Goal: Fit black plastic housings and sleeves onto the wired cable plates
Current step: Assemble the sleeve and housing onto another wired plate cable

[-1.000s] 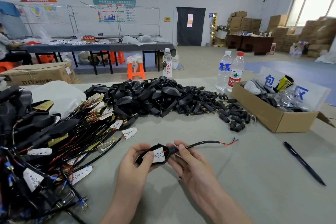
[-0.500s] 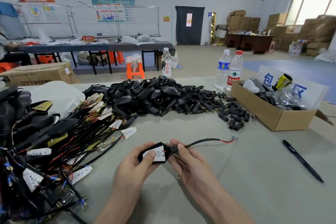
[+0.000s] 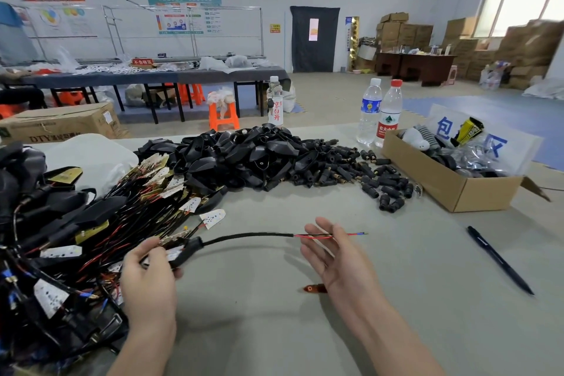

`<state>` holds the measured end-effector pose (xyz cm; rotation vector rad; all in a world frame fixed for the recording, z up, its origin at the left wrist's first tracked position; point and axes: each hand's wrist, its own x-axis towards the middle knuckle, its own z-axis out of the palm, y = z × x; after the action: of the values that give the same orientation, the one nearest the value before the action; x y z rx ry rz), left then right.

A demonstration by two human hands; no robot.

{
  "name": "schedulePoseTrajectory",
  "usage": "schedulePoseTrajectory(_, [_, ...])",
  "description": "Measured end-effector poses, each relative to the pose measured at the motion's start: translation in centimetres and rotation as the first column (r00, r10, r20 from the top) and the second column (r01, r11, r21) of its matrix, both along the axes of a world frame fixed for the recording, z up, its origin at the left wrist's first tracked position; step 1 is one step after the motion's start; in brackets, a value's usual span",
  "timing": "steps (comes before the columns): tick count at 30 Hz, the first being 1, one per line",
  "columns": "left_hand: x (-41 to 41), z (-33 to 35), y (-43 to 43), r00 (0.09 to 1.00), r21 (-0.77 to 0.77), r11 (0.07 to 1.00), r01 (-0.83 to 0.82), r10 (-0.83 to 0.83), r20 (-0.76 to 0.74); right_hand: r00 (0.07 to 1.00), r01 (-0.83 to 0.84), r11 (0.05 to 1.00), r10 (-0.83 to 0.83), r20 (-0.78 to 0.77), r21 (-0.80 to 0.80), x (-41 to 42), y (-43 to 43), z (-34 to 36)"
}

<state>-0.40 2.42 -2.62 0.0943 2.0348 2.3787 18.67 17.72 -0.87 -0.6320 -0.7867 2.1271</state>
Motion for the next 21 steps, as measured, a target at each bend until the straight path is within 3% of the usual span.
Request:
schedulePoseTrajectory(1, [0.0,0.0,-0.3,0.998,-0.098,0.994,-0.044,0.039,-0.052,1.0,0.008,1.0,-0.008,0.011,0.029,0.0,-0.1,-0.1])
schedulePoseTrajectory(3, [0.7,0.3,-0.8,0.944,-0.355,0.912,-0.204,0.088,-0.317,0.999,0.005,0.995,-0.009,0.035,0.097,-0.1,-0.3,-0.4])
schedulePoseTrajectory(5, [2.2,0.8,-0.6,0.786,-0.423,0.859,-0.29,-0.038,-0.617,0.999,-0.013,0.985,0.005,0.05,0.171,-0.3,-0.6,-0.5])
schedulePoseTrajectory(6, [3.1,1.0,-0.2,0.716,-0.432,0.87,-0.239,-0.143,-0.684,0.998,-0.026,0.977,0.014,0.06,0.211,-0.4,-0.7,-0.5])
schedulePoseTrajectory(8, [5.3,0.9,0.7,0.615,-0.482,0.875,-0.034,-0.362,-0.7,0.995,-0.063,0.956,0.038,0.093,0.288,-0.8,-1.2,-0.3])
schedulePoseTrajectory(12, [7.9,-0.1,2.3,0.393,-0.636,0.747,0.193,-0.653,-0.648,0.969,-0.223,0.866,0.147,0.199,0.448,-1.3,-2.8,-0.6])
schedulePoseTrajectory(16, [7.5,-0.8,2.6,0.462,-0.638,0.691,0.341,-0.714,-0.527,0.94,-0.309,0.782,0.163,0.3,0.542,-1.3,-3.6,-0.9])
schedulePoseTrajectory(21, [7.1,-1.3,2.6,0.525,-0.502,0.721,0.478,-0.693,-0.495,0.93,-0.35,0.725,0.191,0.314,0.594,-1.3,-4.0,-0.6])
